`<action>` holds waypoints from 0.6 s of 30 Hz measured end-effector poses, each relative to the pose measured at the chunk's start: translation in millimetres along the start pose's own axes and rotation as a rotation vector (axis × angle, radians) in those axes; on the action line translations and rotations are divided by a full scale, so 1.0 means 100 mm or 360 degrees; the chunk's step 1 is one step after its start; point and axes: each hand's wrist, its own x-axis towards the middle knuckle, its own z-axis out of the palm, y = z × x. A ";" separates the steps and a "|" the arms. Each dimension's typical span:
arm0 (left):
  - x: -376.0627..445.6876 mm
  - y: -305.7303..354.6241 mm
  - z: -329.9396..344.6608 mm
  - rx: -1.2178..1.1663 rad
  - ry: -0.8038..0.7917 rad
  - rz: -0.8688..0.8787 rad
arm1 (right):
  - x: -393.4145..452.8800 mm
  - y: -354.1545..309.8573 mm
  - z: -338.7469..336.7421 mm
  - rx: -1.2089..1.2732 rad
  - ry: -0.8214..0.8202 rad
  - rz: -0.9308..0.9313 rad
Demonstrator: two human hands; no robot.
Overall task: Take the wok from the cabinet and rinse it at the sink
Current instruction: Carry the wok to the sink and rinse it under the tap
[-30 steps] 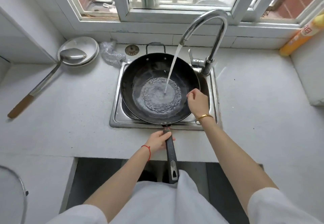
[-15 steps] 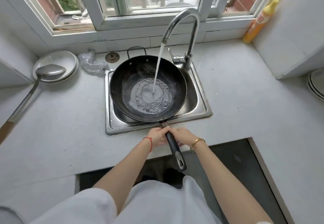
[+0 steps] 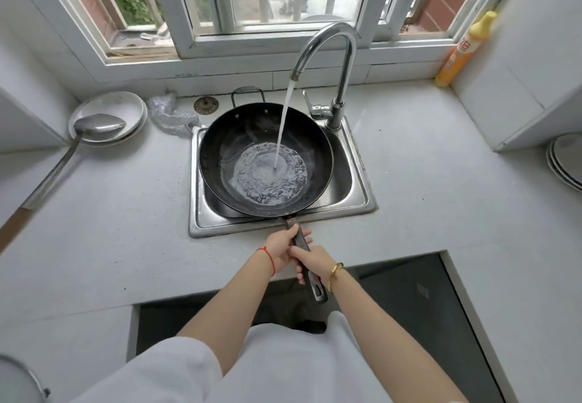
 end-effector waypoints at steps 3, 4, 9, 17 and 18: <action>0.03 -0.02 0.02 -0.0040 0.0056 0.0081 | 0.01 0.02 0.05 -0.0025 0.0133 -0.0045; 0.04 -0.02 0.02 -0.0049 0.0075 0.0106 | 0.01 0.02 0.07 -0.0047 0.0193 -0.0071; -0.04 0.00 0.00 -0.0066 0.0049 0.0188 | -0.05 0.02 0.17 -0.0163 0.0388 -0.0181; -0.14 -0.03 -0.02 -0.0045 -0.0010 0.0196 | -0.18 0.07 0.27 -0.0116 0.0502 -0.0235; -0.16 -0.04 -0.03 -0.0040 -0.0038 0.0195 | -0.20 0.09 0.30 -0.0104 0.0524 -0.0235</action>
